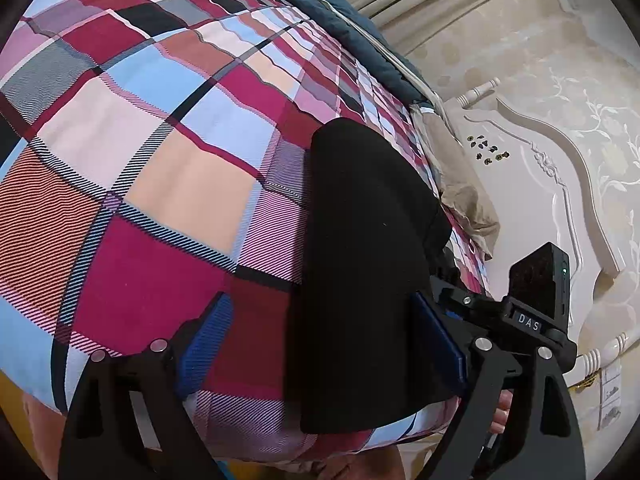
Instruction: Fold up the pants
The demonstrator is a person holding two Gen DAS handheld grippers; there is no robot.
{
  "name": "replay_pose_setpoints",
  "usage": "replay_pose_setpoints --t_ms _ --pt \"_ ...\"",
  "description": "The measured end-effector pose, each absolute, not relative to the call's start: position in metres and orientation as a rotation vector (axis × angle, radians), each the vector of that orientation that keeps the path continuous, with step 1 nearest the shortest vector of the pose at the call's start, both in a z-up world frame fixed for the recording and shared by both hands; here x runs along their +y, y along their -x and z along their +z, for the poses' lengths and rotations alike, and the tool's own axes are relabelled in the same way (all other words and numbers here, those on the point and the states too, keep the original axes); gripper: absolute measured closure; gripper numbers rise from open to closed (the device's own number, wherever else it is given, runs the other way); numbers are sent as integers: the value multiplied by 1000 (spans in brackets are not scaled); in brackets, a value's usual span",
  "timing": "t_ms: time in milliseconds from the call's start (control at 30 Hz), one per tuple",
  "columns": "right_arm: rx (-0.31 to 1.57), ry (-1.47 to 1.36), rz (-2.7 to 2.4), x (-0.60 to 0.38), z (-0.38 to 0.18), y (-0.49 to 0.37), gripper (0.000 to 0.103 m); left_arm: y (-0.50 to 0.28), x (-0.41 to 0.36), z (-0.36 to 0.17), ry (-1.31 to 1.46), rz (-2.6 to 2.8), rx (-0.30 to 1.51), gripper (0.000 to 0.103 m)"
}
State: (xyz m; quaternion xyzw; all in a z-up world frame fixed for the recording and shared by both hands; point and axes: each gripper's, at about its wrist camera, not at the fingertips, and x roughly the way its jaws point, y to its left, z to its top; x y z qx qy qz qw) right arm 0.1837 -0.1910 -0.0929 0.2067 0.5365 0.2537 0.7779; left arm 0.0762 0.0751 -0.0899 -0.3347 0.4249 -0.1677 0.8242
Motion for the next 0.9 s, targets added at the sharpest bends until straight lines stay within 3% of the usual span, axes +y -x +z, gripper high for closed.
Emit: replay_pose_setpoints --t_ms 133,200,233,600,900 --pt "1158 -411 543 -182 -92 -184 75 -76 75 -90 706 -356 904 14" --pt "1151 -427 547 -185 -89 -184 88 -76 75 -90 711 -355 903 14" --pt "1142 -446 556 -188 -85 -183 90 -76 75 -89 714 -353 902 14" --pt "941 -436 548 -243 -7 -154 96 -72 55 -61 698 -409 884 14" --pt "837 -420 364 -354 30 -122 97 -80 10 -49 630 -485 902 14"
